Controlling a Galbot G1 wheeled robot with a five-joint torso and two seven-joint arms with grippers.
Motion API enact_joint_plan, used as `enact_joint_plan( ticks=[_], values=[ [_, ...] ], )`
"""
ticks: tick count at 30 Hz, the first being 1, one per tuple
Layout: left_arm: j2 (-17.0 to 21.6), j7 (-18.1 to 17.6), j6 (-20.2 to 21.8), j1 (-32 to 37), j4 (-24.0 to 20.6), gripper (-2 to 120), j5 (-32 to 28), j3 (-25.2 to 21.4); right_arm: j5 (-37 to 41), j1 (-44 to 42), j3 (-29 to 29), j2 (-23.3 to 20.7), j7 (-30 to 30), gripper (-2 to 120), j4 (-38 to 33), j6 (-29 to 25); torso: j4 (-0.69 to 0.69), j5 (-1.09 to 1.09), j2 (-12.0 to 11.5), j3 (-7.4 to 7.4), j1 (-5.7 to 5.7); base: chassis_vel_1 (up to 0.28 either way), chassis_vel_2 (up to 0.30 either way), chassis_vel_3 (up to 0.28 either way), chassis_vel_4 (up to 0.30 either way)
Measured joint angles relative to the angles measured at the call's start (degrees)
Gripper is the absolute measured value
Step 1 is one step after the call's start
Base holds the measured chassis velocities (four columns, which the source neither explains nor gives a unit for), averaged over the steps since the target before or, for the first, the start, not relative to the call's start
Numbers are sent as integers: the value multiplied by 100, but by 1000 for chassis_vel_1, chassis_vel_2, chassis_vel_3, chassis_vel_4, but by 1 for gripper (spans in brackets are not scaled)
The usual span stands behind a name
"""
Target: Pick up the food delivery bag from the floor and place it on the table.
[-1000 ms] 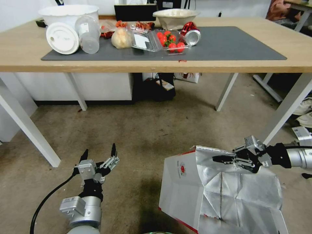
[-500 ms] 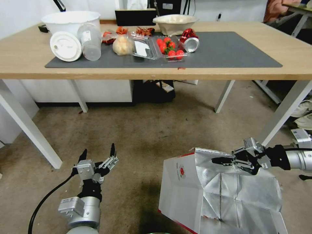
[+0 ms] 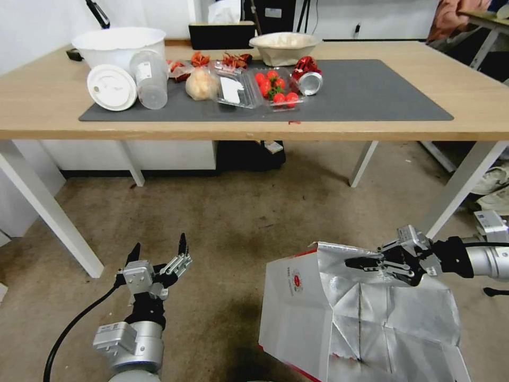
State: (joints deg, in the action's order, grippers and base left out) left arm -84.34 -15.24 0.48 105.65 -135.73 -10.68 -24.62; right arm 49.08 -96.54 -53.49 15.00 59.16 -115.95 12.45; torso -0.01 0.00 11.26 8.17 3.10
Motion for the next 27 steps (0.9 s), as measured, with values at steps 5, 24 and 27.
enact_joint_plan(
  ticks=[5,24,27],
  values=[
    [-6,-1,-2,-2,2,100,6,1,-4,-1,-1,0,5,0,-3,-2,0,0,86,67,19,0,0,0,0],
    [-37,-31,-11,-9,-6,100,4,2,-43,-1,2,2,26,0,-24,-29,0,0,528,388,141,0,0,0,0],
    [-42,-35,-11,-12,-6,100,4,5,-44,4,7,-1,26,0,-24,-31,0,0,594,439,158,0,0,0,0]
  ],
)
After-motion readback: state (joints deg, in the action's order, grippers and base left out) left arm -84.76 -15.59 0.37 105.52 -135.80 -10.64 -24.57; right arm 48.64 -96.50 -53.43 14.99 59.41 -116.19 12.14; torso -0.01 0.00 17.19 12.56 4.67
